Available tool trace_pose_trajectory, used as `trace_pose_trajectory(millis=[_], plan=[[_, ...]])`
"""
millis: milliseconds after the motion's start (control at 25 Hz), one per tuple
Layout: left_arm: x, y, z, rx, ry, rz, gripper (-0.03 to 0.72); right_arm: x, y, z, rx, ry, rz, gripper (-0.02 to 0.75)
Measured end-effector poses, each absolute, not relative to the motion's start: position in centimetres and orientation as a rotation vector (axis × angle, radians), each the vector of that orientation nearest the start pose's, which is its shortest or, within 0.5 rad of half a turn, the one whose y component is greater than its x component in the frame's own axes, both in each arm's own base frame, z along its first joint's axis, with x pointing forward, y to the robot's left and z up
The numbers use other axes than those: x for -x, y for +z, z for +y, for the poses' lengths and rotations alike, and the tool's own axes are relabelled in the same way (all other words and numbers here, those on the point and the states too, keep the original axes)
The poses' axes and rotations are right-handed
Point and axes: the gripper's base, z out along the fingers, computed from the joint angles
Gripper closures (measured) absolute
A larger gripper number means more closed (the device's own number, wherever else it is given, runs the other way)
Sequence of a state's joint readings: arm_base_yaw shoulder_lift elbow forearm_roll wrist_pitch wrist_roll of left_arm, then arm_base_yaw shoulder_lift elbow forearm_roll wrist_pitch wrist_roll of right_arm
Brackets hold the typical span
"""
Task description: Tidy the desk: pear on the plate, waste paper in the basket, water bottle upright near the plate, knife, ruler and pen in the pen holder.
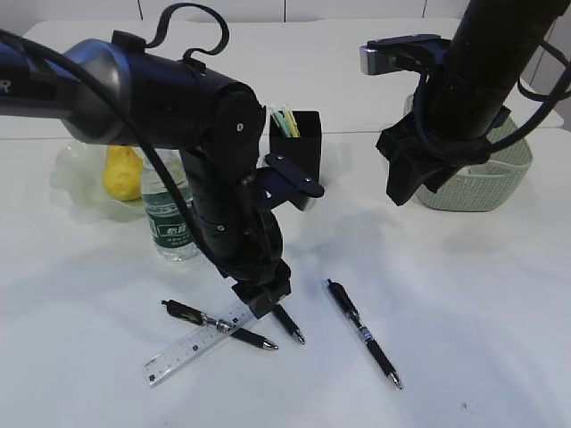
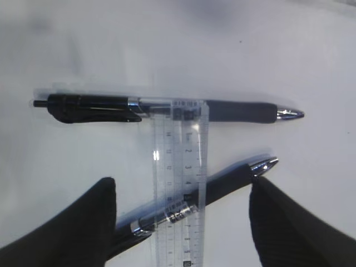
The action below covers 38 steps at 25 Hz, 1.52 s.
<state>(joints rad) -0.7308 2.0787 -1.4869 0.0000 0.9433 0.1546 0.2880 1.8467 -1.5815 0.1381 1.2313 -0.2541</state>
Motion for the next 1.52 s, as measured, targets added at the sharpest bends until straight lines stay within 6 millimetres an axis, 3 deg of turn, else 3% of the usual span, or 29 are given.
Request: trace_pose_trajectory(millis=[440,960,1520], plan=[[-31.1,15.8,-27.8,-1.275,-0.073,2.690,0.160,-36.1,27.2,11.9,0.745,0.201,2.881,0.338],[-31.1,13.1,-28.1,-1.286,-0.072,2.756,0.160,-36.1,27.2,11.8,0.749,0.181,2.881,0.338],[-31.3,12.4,-28.2,-1.284,-0.074,2.759,0.160,-36.1,27.2,11.7,0.751,0.173,2.881,0.338]])
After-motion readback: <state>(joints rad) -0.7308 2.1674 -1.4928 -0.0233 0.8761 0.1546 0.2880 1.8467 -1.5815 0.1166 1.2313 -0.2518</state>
